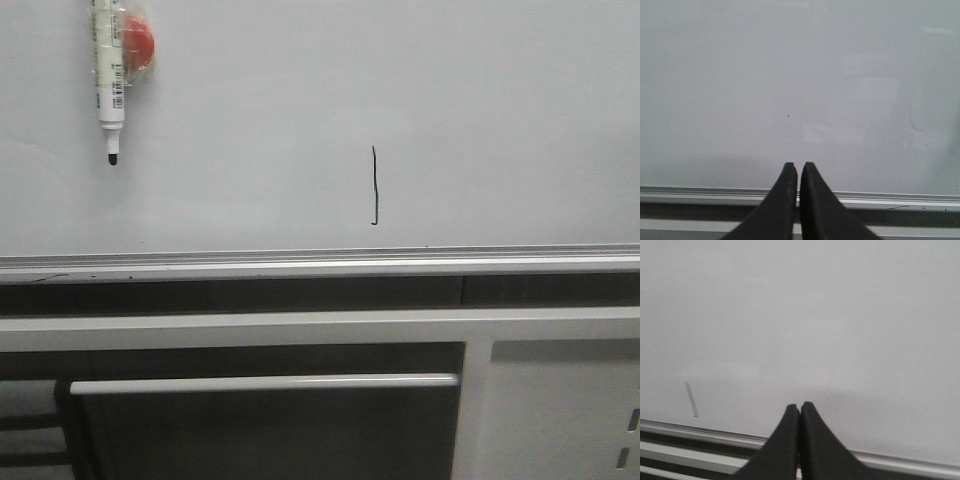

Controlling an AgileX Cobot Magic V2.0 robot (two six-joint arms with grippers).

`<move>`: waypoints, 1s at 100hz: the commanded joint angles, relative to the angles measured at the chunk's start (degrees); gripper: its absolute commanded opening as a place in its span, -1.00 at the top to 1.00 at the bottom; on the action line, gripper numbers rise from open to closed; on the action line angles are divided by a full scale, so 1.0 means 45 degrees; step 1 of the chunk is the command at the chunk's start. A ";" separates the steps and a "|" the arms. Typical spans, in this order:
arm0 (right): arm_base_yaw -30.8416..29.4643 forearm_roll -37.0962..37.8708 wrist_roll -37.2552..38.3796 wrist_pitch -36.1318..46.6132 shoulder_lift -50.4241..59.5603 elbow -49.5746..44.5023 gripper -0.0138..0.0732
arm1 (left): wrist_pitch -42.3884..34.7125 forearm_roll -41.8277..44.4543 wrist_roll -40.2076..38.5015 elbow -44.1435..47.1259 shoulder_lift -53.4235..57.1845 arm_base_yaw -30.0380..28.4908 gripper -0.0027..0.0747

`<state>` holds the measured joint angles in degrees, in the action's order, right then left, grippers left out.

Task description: Write number 1 on whiteboard

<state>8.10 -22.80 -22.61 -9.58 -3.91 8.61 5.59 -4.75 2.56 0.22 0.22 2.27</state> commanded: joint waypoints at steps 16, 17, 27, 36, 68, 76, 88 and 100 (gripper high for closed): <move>-0.2215 0.4160 0.4269 0.0938 0.0184 -0.1111 0.80 | -0.0863 -0.0109 -0.0121 0.0509 0.0292 0.0045 0.98; -0.2198 0.4160 0.4269 0.0966 0.0184 -0.1233 0.80 | -0.0863 -0.0109 -0.0121 0.0509 0.0292 0.0045 0.98; -0.2254 0.4252 0.4269 0.1299 0.0882 -0.2108 0.80 | -0.0863 -0.0109 -0.0121 0.0509 0.0292 0.0045 0.98; -0.2254 0.4312 0.4269 0.0559 0.1217 -0.2371 0.80 | -0.0863 -0.0109 -0.0121 0.0509 0.0292 0.0045 0.98; -0.2301 0.4496 0.4269 0.0403 0.1222 -0.2398 0.80 | -0.0839 -0.0109 -0.0121 0.0509 0.0292 0.0045 0.98; -0.2301 0.4496 0.4244 0.0403 0.1222 -0.2375 0.80 | -0.0839 -0.0109 -0.0121 0.0509 0.0292 0.0045 0.98; -0.2301 0.4496 0.4244 0.0358 0.1222 -0.2375 0.80 | -0.0839 -0.0109 -0.0121 0.0509 0.0292 0.0045 0.98; -0.2301 0.4496 0.4244 0.0358 0.1222 -0.2375 0.80 | -0.0839 -0.0109 -0.0121 0.0509 0.0292 0.0045 0.98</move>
<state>-1.85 -3.24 -3.59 -12.11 0.58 -0.55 5.59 -4.75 2.56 0.22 0.22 2.27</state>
